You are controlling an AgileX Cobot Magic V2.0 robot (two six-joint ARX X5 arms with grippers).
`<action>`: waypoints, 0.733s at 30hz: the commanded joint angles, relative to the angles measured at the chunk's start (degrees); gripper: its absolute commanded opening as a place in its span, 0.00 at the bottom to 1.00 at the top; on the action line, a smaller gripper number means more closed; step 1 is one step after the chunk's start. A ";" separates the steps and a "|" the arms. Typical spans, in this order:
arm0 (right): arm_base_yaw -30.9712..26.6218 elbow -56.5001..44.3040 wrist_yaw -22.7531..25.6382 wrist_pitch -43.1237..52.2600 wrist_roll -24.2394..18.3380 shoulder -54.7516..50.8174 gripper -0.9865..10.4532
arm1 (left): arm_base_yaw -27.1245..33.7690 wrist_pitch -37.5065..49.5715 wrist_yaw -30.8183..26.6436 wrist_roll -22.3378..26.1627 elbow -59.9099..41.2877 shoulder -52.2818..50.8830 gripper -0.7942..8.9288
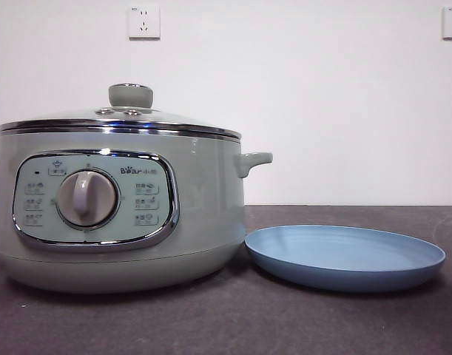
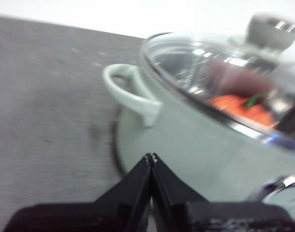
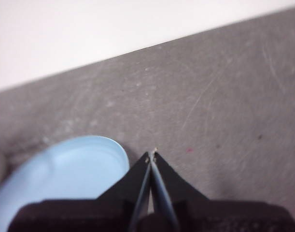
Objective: Take the pumpkin out from the steamer,put the pumpkin in the blue plate,close the lid
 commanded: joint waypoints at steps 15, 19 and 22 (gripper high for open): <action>0.13 6.99 -3.10 -5.79 14.58 1.99 0.08 | 0.04 -0.04 4.28 -13.16 6.95 0.04 0.08; 0.13 12.61 -3.15 -6.82 13.77 5.99 0.08 | 0.04 -3.23 2.51 -12.90 13.16 1.81 0.08; 0.15 17.38 -3.19 -6.95 11.41 10.25 0.08 | 0.04 -4.44 2.10 -12.31 18.23 5.90 0.08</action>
